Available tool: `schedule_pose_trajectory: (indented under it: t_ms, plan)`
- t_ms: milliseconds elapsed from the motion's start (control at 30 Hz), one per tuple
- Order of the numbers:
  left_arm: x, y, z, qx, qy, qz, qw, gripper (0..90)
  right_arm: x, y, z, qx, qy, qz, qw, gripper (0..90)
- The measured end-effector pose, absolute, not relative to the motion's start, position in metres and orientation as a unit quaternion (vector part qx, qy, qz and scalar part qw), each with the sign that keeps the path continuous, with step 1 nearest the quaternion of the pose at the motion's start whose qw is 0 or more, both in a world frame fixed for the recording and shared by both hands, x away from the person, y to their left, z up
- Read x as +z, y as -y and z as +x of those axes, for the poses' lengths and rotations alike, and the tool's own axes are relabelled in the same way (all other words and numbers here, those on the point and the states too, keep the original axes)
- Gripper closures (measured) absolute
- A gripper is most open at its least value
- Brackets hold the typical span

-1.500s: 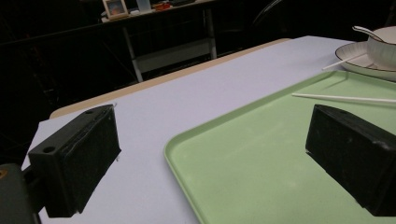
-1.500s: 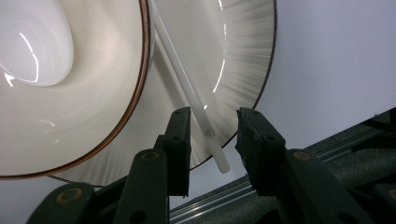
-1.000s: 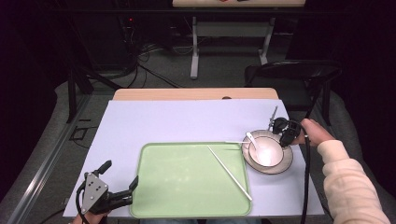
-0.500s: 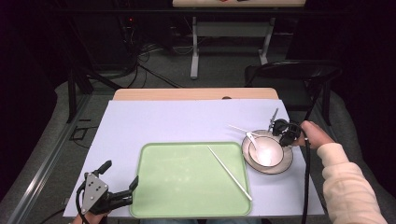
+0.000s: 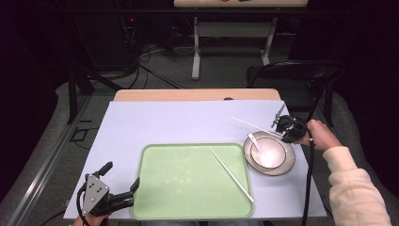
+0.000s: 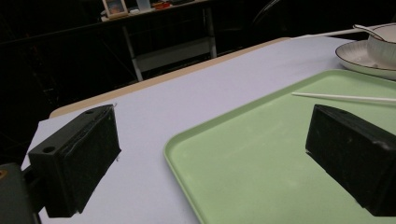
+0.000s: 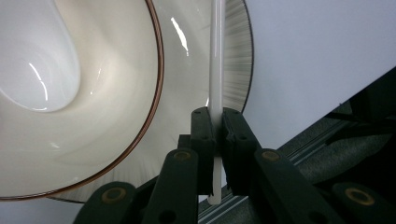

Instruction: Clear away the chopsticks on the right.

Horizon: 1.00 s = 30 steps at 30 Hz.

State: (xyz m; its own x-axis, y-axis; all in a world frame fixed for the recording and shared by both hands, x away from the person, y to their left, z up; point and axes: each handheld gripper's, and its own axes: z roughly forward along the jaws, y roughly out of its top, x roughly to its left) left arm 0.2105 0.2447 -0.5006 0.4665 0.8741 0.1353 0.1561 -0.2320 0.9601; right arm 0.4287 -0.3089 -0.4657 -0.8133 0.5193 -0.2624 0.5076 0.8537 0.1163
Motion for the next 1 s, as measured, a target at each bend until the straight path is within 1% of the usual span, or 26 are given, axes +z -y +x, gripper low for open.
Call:
schedule_pose_trajectory:
  t_ms: [300, 500, 633, 833, 1000]
  plan:
    - [-0.500, -0.244, 0.211, 0.361, -0.370, 0.697, 0.497, 2.6, -0.435, 0.301, 0.424, 0.039, -0.932, 0.327, 0.152, 84.1]
    - [-0.501, -0.244, 0.211, 0.361, -0.369, 0.697, 0.498, 2.6, -0.418, 0.288, 0.412, 0.049, -0.914, 0.365, 0.169, 84.2]
    - [-0.501, -0.244, 0.212, 0.360, -0.370, 0.696, 0.499, 2.6, -0.407, 0.278, 0.402, 0.063, -0.905, 0.387, 0.165, 84.2]
    - [-0.501, -0.244, 0.212, 0.359, -0.368, 0.697, 0.499, 2.6, -0.398, 0.259, 0.386, 0.067, -0.899, 0.400, 0.165, 84.2]
    - [-0.501, -0.244, 0.212, 0.360, -0.369, 0.696, 0.500, 2.6, -0.396, 0.244, 0.374, 0.074, -0.904, 0.387, 0.167, 84.2]
